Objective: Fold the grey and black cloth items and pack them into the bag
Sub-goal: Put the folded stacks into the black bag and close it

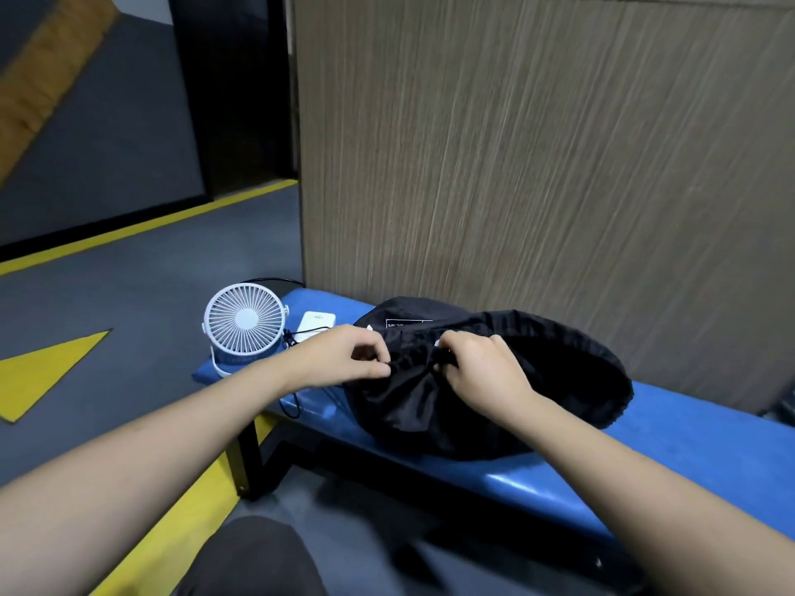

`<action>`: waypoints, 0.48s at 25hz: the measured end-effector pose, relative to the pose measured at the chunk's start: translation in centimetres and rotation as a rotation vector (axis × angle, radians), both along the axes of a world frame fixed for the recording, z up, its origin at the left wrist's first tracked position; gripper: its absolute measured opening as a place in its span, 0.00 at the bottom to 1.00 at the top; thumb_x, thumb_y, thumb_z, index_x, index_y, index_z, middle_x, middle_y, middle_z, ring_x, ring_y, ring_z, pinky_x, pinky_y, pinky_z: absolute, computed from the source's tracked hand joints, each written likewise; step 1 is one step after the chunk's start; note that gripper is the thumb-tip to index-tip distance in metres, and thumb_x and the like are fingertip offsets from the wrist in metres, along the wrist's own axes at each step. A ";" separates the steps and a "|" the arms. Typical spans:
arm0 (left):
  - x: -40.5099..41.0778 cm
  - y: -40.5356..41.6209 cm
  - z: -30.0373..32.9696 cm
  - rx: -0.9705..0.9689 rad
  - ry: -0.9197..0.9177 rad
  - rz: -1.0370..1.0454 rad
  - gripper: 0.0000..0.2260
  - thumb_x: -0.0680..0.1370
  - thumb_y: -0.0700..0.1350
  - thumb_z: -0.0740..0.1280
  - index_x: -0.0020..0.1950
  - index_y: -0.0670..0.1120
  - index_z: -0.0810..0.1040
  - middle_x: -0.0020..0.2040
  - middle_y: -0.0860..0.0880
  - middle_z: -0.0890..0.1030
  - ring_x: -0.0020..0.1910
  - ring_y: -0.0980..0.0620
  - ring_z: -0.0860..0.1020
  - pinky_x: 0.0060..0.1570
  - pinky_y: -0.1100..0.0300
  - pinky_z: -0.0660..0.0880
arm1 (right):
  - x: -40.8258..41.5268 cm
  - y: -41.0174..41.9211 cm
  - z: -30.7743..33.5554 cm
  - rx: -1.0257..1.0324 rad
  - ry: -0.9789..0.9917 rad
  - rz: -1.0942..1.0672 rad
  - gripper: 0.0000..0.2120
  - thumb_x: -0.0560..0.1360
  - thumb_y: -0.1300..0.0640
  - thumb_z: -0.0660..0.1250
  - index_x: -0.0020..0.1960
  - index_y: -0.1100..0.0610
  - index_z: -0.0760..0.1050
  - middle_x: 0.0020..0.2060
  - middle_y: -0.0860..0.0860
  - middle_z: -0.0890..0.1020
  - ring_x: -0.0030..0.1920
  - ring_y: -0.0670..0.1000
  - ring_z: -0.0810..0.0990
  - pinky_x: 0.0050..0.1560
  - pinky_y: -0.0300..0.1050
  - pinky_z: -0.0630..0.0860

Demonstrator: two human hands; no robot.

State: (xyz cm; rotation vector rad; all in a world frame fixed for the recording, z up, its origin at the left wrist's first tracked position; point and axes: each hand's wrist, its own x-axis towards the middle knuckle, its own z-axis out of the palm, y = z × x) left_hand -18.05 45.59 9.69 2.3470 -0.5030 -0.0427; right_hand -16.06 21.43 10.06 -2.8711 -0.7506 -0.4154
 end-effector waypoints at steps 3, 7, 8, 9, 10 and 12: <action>-0.6 -0.1 1.2 -0.176 -0.064 0.076 0.03 0.78 0.45 0.69 0.45 0.50 0.78 0.41 0.53 0.83 0.40 0.55 0.81 0.43 0.62 0.74 | 0.8 0.8 0.3 0.021 0.051 0.025 0.08 0.75 0.54 0.65 0.53 0.52 0.72 0.51 0.49 0.80 0.56 0.55 0.78 0.54 0.51 0.69; -1.2 0.3 2.9 -0.254 -0.034 0.139 0.03 0.80 0.47 0.67 0.49 0.51 0.73 0.39 0.50 0.76 0.32 0.55 0.75 0.37 0.63 0.71 | 1.2 2.0 0.9 0.209 0.229 0.143 0.08 0.75 0.55 0.67 0.49 0.47 0.68 0.49 0.47 0.79 0.52 0.53 0.78 0.55 0.52 0.74; -1.3 0.6 3.1 -0.204 -0.022 0.130 0.07 0.78 0.49 0.69 0.52 0.53 0.73 0.40 0.52 0.75 0.32 0.57 0.73 0.38 0.63 0.71 | 1.2 2.1 1.1 0.247 0.266 0.162 0.09 0.75 0.57 0.67 0.49 0.47 0.68 0.48 0.47 0.79 0.51 0.52 0.78 0.55 0.51 0.74; -1.3 1.0 3.3 -0.111 -0.018 0.116 0.12 0.76 0.50 0.72 0.56 0.54 0.72 0.42 0.55 0.74 0.33 0.59 0.71 0.38 0.65 0.69 | 1.2 2.2 1.4 0.279 0.303 0.182 0.10 0.74 0.60 0.66 0.49 0.48 0.68 0.47 0.47 0.79 0.50 0.51 0.78 0.54 0.50 0.74; -1.2 1.3 3.4 0.023 -0.036 0.110 0.17 0.74 0.51 0.74 0.59 0.56 0.72 0.45 0.56 0.73 0.35 0.62 0.71 0.39 0.66 0.68 | 1.1 2.2 1.6 0.294 0.334 0.191 0.11 0.73 0.62 0.65 0.51 0.49 0.68 0.47 0.46 0.79 0.50 0.51 0.77 0.53 0.48 0.73; -1.1 1.7 3.4 0.272 -0.128 0.126 0.20 0.74 0.52 0.74 0.63 0.58 0.73 0.49 0.58 0.72 0.44 0.62 0.72 0.45 0.65 0.68 | 0.7 1.8 1.9 0.248 0.336 0.192 0.14 0.71 0.59 0.62 0.55 0.48 0.66 0.50 0.46 0.79 0.51 0.53 0.77 0.54 0.50 0.73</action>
